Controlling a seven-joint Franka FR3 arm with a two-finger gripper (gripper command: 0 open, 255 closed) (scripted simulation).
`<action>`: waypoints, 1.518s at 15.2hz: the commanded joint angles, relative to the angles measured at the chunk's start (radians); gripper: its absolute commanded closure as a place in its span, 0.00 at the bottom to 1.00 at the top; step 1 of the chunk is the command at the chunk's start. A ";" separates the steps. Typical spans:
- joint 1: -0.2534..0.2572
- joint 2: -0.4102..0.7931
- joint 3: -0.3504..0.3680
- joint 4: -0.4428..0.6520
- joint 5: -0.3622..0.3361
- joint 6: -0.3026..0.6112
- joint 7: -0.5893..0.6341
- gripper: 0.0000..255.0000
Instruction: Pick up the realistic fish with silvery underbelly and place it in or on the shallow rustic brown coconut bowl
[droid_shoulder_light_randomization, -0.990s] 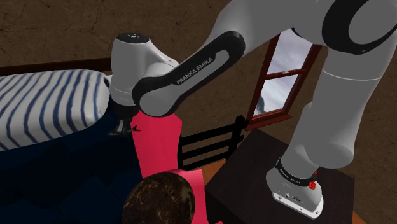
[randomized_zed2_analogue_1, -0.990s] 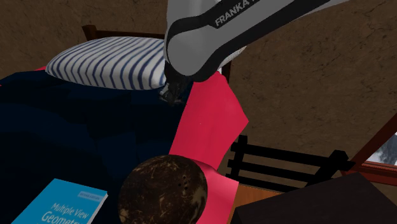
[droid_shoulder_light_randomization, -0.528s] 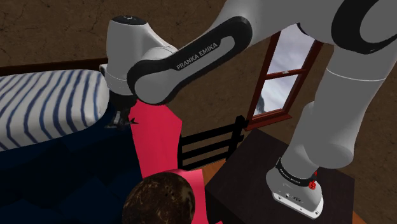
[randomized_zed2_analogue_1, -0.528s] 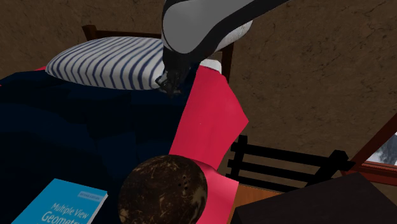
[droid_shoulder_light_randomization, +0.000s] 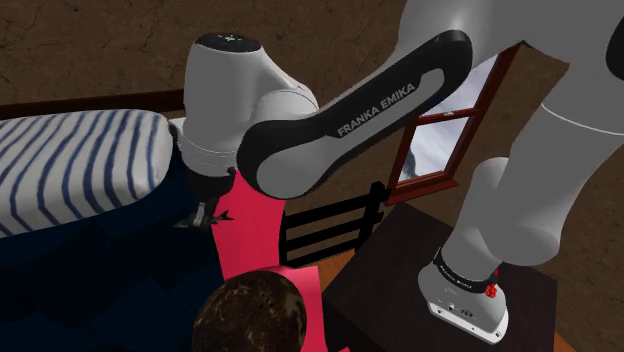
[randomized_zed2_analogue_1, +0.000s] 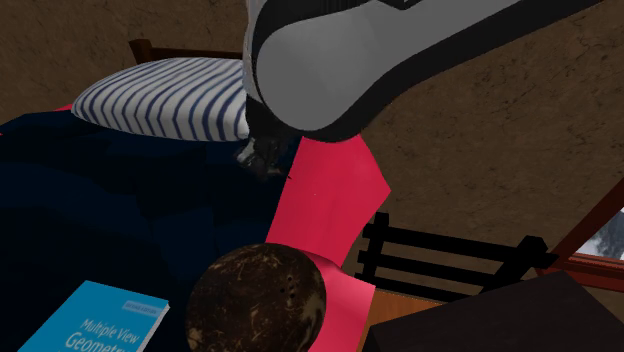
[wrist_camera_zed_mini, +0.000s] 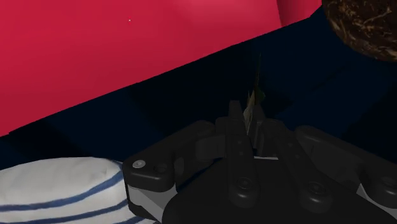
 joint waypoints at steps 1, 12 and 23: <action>0.019 -0.044 0.019 -0.049 0.012 0.008 0.034 1.00; 0.143 -0.252 0.152 -0.234 0.088 0.000 0.236 1.00; 0.111 -0.170 0.209 -0.307 0.021 0.146 0.312 1.00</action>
